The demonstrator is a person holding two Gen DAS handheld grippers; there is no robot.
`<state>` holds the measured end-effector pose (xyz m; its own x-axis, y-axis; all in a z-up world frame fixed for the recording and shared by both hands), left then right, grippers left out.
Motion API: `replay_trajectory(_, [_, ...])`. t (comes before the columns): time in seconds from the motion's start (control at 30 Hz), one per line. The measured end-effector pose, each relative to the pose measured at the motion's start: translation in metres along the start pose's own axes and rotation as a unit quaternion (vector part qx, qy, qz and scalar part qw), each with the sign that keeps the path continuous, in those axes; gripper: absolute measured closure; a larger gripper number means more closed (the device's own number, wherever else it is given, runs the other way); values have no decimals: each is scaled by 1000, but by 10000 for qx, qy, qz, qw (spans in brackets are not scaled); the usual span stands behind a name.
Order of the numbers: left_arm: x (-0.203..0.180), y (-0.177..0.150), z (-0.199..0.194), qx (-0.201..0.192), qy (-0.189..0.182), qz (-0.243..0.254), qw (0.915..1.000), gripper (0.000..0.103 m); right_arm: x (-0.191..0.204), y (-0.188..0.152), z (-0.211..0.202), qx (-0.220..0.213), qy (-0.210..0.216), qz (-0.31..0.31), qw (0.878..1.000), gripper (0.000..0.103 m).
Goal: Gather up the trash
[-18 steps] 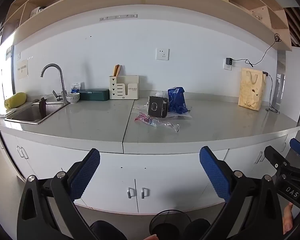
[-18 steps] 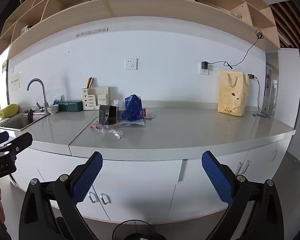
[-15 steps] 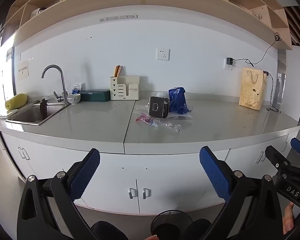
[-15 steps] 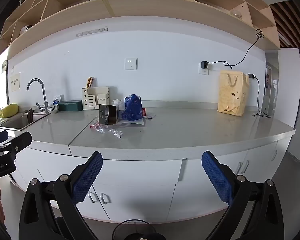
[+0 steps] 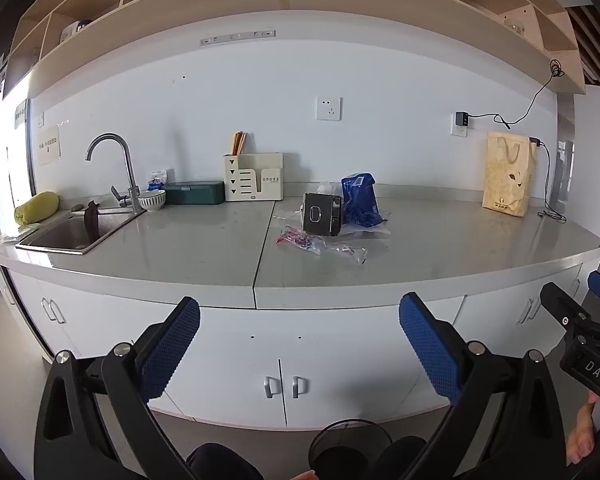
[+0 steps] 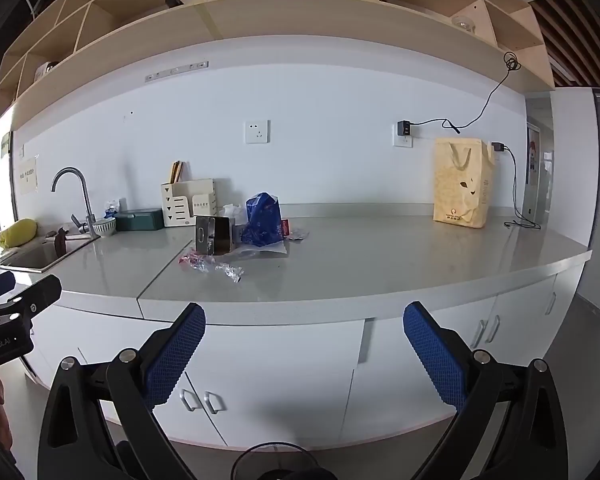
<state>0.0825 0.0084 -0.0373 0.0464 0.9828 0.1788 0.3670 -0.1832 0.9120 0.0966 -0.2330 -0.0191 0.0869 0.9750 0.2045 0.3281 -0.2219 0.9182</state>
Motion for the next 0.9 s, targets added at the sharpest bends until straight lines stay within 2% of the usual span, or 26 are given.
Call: replay_trajectory(0.9, [-2,1,1,52,-9,-56,10000,4,-3,-5,5,43,-26,-87,9999,3])
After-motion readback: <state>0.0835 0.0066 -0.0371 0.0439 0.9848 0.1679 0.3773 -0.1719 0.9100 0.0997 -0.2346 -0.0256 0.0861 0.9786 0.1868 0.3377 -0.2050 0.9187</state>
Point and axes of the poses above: each gripper's, at about its wrist camera, not at the fingertips, and z roughly the way its jaws point, x to its left, y to its top, the point moved 9 cm from there along z, roughly the way its jaws point, and after that the axes turned 11 degrees about z, right-handed, at the moved point
